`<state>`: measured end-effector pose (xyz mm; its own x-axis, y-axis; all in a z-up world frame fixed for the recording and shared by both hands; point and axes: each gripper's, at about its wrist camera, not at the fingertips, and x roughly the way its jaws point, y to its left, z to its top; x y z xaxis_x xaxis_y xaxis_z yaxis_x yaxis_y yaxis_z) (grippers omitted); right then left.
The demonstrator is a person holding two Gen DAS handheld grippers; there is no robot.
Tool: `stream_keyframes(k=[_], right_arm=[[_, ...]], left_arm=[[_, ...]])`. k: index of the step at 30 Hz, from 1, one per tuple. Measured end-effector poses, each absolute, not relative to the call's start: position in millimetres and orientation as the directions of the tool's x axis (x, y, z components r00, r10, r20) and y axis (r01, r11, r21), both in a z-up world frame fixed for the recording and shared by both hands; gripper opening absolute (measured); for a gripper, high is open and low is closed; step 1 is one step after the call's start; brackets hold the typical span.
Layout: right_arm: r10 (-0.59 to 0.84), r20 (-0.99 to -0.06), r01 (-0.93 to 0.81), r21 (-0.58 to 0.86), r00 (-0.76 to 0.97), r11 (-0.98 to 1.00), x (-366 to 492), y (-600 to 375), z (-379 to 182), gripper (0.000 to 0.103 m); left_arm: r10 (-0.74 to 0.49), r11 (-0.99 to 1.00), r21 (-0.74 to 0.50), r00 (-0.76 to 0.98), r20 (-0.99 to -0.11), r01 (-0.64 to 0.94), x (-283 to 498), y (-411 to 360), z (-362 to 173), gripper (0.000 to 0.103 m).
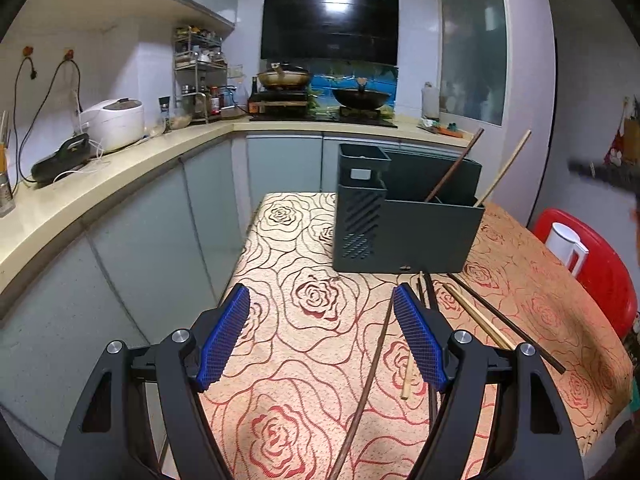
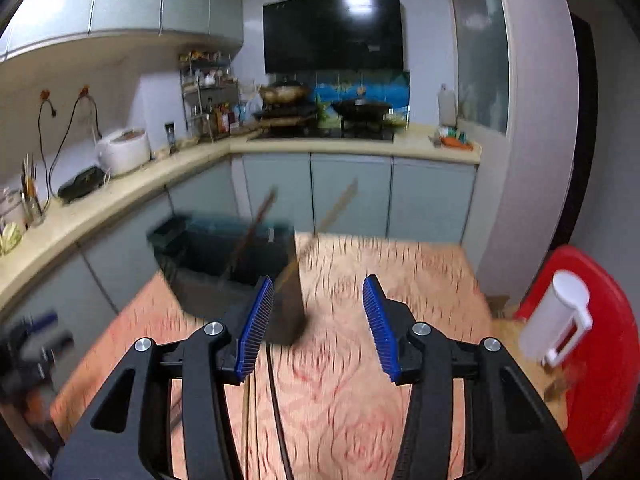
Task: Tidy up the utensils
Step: 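Move both tools back over the remaining chopsticks on the table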
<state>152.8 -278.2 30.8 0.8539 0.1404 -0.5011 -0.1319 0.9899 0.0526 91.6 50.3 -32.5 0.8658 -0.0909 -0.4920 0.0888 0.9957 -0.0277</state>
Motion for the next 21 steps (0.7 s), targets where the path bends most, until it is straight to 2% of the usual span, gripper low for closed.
stream_keyframes(k=[8, 21], right_arm=[[0.097, -0.576, -0.114, 0.006, 0.811, 0.993, 104.4, -272.6, -47.4, 0.046], [0.086, -0.676, -0.116, 0.0, 0.732, 0.993, 69.6, -261.9, -115.2, 0.046]], left_arm=[[-0.061, 0.997, 0.002, 0.838, -0.543, 0.074, 79.6, 52.7, -49.9, 0.072], [-0.053, 0.994, 0.041, 0.773, -0.633, 0.102, 53.5, 48.2, -87.2, 0.072]])
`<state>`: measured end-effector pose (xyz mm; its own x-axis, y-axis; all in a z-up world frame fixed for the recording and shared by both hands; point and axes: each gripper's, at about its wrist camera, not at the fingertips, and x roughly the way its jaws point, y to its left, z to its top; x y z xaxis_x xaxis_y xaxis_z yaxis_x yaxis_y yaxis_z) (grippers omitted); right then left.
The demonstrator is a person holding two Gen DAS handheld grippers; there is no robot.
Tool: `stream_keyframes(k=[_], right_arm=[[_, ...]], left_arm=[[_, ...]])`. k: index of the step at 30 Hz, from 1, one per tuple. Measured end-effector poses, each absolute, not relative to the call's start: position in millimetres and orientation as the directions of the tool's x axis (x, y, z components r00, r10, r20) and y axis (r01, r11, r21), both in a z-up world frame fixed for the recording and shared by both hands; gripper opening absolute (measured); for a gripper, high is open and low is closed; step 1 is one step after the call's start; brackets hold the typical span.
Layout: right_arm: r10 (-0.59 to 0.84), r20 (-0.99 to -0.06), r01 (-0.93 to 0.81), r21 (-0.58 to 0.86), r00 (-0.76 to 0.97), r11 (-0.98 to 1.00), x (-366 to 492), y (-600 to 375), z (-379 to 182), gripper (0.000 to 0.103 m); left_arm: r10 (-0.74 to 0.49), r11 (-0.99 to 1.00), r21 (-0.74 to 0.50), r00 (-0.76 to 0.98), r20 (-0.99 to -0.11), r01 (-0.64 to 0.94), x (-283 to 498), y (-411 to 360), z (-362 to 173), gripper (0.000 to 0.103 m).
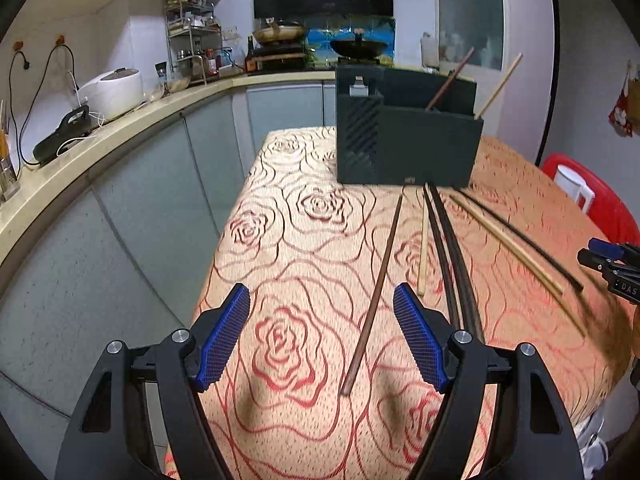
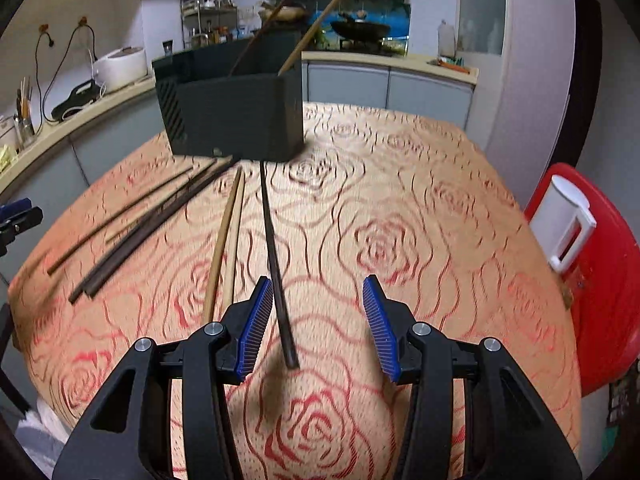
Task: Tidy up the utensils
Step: 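Move both tools back over the remaining chopsticks on the table, then grasp a brown chopstick with the left tool while the right tool grasps a black chopstick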
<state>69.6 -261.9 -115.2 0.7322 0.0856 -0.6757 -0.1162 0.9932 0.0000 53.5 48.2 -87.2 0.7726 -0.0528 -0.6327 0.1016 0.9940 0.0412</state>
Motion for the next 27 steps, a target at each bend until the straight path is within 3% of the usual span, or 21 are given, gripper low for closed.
stream_keyframes(k=[18, 22, 27], right_arm=[[0.098, -0.729, -0.127, 0.016, 0.677, 0.992, 65.5, -258.0, -139.9, 0.046], [0.097, -0.725, -0.128, 0.013, 0.682, 0.992, 65.2, -257.3, -141.2, 0.045], [0.109, -0.717, -0.157, -0.001, 0.689, 0.988, 62.4, -249.8, -140.3, 0.032]], left_arm=[[-0.072, 0.986, 0.049, 0.675, -0.734, 0.159, 46.9, 42.8, -136.6, 0.071], [-0.101, 0.98, 0.044, 0.675, -0.731, 0.195, 43.1, 35.7, -138.6, 0.054], [-0.131, 0.972, 0.042, 0.68, -0.721, 0.232, 39.2, 27.9, -138.5, 0.036]])
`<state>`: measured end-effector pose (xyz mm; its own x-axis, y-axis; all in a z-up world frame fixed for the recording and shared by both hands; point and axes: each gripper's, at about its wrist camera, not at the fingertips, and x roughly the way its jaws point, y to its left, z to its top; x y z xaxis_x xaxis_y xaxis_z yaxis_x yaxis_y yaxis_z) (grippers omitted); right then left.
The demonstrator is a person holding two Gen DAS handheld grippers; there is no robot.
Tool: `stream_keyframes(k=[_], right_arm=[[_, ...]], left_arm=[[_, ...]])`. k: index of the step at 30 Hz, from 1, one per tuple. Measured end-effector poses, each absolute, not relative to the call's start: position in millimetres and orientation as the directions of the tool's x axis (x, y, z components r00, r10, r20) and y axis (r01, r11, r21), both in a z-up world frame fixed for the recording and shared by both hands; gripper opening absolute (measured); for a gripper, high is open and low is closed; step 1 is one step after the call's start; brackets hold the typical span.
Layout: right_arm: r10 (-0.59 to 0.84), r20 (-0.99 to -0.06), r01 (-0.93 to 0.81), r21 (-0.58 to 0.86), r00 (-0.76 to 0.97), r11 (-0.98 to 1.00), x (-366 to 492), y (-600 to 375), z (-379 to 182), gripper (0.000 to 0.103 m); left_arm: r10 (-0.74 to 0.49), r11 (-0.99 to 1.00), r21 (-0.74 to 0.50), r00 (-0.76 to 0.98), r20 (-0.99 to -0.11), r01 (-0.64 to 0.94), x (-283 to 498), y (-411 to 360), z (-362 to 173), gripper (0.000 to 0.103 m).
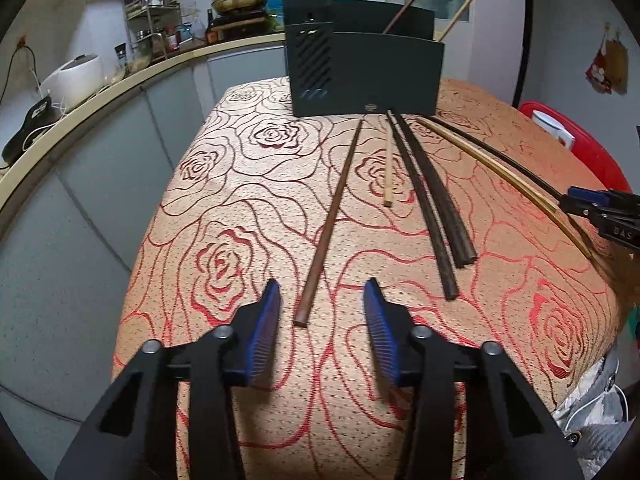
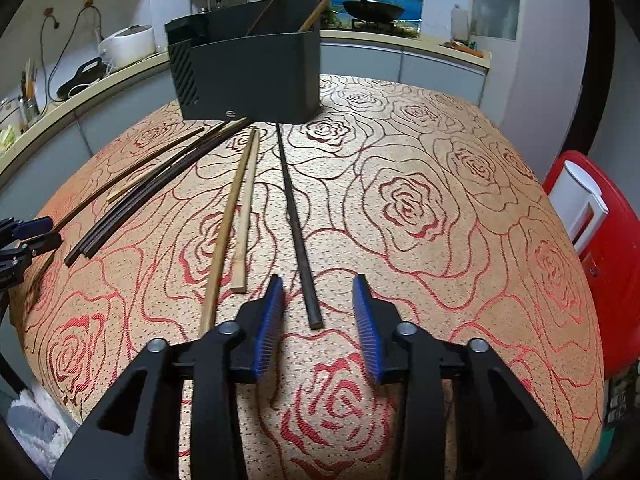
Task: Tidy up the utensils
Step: 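Grasp a brown chopstick with the left tool while the right tool grasps a black chopstick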
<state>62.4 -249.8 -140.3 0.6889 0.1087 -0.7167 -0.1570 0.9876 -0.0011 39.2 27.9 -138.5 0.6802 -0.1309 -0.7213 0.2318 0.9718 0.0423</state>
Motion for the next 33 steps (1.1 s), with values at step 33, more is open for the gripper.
stream_keyframes(k=[33], right_arm=[[0.163, -0.681, -0.175, 0.051, 0.714, 0.983, 56.8, -251.2, -120.0, 0.009]], left_arm=[[-0.154, 0.965, 0.058, 0.729, -0.667, 0.256, 35.6, 25.1, -104.3, 0.006]])
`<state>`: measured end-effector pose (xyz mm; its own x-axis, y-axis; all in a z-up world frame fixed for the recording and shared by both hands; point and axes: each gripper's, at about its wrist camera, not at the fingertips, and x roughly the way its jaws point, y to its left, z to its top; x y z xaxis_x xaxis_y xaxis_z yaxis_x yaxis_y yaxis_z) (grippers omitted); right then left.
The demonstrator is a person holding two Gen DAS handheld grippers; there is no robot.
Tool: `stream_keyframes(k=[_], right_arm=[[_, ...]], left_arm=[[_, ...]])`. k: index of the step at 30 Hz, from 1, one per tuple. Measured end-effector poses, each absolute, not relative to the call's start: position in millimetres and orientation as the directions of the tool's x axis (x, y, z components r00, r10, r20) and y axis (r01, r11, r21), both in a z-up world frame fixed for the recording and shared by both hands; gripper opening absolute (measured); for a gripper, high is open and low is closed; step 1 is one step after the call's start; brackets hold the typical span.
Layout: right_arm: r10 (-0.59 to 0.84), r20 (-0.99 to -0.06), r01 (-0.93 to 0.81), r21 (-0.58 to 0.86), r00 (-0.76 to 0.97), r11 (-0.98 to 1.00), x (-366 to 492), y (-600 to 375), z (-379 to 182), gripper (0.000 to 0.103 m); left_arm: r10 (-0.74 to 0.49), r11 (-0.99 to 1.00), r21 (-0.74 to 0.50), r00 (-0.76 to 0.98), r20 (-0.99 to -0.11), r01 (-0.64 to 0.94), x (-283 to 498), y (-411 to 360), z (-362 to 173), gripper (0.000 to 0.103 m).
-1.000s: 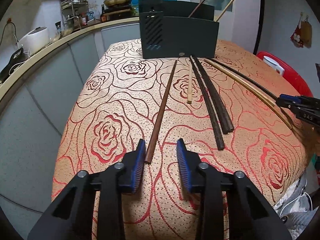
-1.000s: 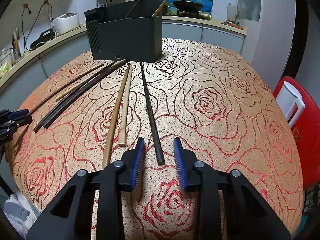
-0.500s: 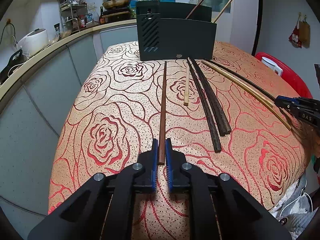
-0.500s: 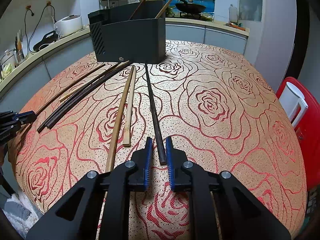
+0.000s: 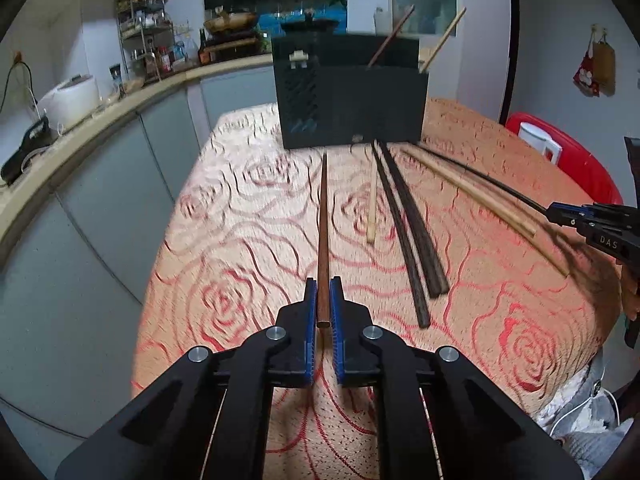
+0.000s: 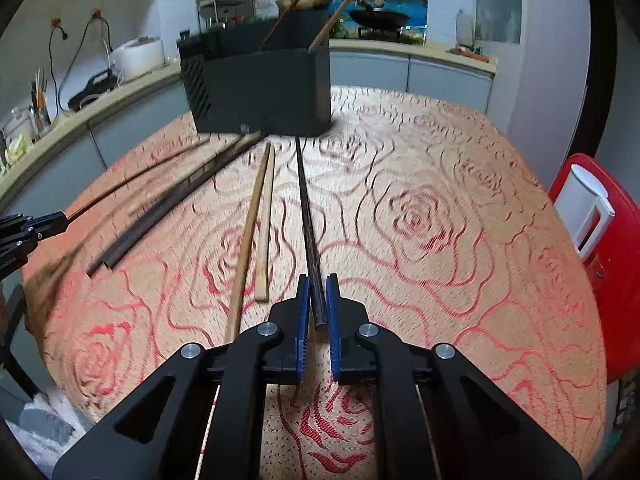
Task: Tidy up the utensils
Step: 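Grasp a brown chopstick with the left tool while the right tool grasps a black chopstick, then lift both held chopsticks and carry them over the black holder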
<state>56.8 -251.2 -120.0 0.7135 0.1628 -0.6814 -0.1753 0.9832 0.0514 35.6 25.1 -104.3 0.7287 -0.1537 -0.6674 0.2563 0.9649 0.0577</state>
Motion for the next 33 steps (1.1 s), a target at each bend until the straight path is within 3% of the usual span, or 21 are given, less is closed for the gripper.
stream_keyframes(k=[18, 25, 33], right_arm=[[0.237, -0.446, -0.195, 0.138, 0.863, 0.971, 61.5, -282.4, 1.6, 0.008], [0.255, -0.387, -0.214, 0.145, 0.886, 0.966, 72.2, -284.3, 35.6, 0.008], [0.261, -0.385, -0.224, 0.138, 0.886, 0.965, 97.8, -281.5, 65.2, 0.008]], left_arm=[[-0.154, 0.963, 0.131, 0.883, -0.444, 0.234, 39.0, 30.3, 17.8, 0.006], [-0.188, 0.961, 0.109, 0.888, -0.419, 0.255, 57.9, 26.0, 38.5, 0.006], [-0.23, 0.952, 0.088, 0.873, -0.43, 0.294, 82.1, 21.5, 63.6, 0.006]])
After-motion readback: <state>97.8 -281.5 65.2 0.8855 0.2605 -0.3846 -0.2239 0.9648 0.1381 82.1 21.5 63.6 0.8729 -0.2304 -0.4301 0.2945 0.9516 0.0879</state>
